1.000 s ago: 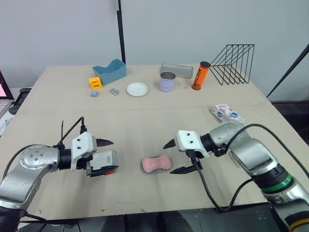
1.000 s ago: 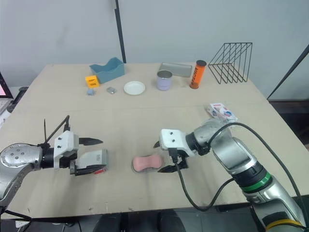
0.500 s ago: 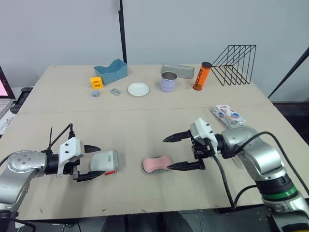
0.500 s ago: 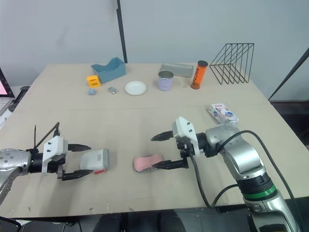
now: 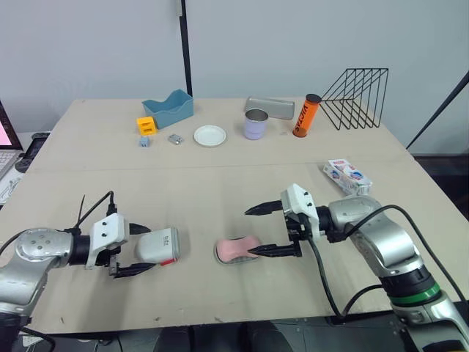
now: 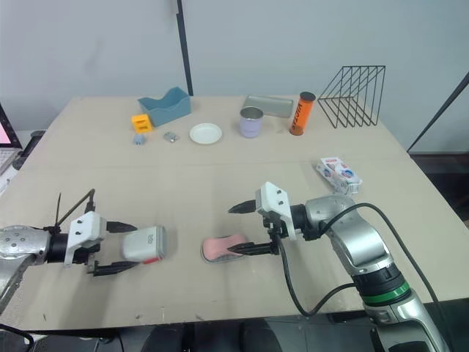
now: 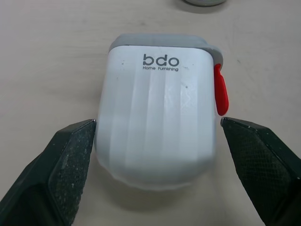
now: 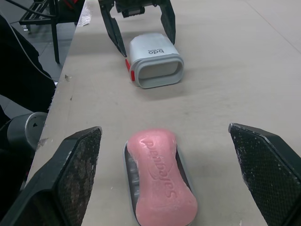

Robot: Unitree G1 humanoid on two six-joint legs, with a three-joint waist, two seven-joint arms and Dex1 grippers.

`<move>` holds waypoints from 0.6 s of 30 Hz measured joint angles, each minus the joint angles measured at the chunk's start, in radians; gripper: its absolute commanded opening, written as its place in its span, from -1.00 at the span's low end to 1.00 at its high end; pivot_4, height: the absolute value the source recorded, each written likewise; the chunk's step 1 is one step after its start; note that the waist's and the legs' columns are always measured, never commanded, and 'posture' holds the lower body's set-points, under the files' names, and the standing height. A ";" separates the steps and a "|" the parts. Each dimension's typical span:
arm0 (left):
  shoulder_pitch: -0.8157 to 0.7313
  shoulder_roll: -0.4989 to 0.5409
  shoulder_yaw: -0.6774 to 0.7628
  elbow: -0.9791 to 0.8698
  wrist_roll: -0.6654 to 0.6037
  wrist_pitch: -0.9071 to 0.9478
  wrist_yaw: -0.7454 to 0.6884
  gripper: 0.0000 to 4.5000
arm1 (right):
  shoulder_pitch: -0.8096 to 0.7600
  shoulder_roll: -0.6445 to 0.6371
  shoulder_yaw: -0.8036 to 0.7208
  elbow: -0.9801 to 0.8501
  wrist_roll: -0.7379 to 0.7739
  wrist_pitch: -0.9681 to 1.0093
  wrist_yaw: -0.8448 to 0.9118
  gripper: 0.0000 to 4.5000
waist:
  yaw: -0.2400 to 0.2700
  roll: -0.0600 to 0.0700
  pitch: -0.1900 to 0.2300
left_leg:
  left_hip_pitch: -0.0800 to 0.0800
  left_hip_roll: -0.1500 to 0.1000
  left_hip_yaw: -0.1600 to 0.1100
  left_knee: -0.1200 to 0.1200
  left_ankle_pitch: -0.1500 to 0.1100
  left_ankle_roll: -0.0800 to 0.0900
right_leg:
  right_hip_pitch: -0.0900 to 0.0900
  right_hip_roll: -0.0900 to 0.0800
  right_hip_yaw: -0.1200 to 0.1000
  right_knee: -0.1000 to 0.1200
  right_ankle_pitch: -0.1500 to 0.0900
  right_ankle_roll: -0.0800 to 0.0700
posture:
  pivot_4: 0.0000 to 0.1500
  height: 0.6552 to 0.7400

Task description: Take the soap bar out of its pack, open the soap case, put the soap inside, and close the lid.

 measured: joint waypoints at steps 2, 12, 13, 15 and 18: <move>-0.007 -0.003 -0.017 0.000 0.007 0.000 0.002 1.00 | 0.000 0.002 0.000 -0.001 0.005 0.007 -0.009 0.98 | 0.000 0.000 0.000 | 0.000 0.000 0.000 0.000 0.000 0.000 | 0.000 0.000 0.000 0.000 0.000 0.000 | 1.00 0.98; -0.044 -0.035 -0.079 0.067 0.067 -0.045 0.005 1.00 | 0.004 -0.006 0.000 -0.040 0.009 0.026 -0.030 0.98 | 0.000 0.000 0.000 | 0.000 0.000 0.000 0.000 0.000 0.000 | 0.000 0.001 0.000 0.000 0.000 0.000 | 1.00 0.98; -0.049 -0.038 -0.079 0.072 0.070 -0.051 0.005 1.00 | 0.004 -0.008 0.000 -0.042 0.009 0.028 -0.030 0.98 | 0.000 0.000 0.000 | 0.000 0.000 0.000 0.000 0.000 0.000 | 0.000 0.000 0.000 0.000 0.000 0.000 | 1.00 0.98; -0.055 -0.044 -0.080 0.080 0.072 -0.053 0.006 1.00 | 0.004 -0.010 0.000 -0.045 0.009 0.031 -0.031 0.98 | 0.000 0.000 0.000 | 0.000 0.000 0.000 0.000 0.000 0.000 | 0.000 0.000 0.000 0.000 0.000 0.000 | 1.00 0.98; -0.058 -0.051 -0.081 0.080 0.072 -0.049 0.008 1.00 | 0.006 -0.014 0.000 -0.046 0.009 0.032 -0.031 0.98 | 0.001 0.000 0.000 | 0.000 0.000 0.000 0.000 0.000 0.000 | 0.001 0.000 0.000 0.000 0.000 0.000 | 1.00 0.98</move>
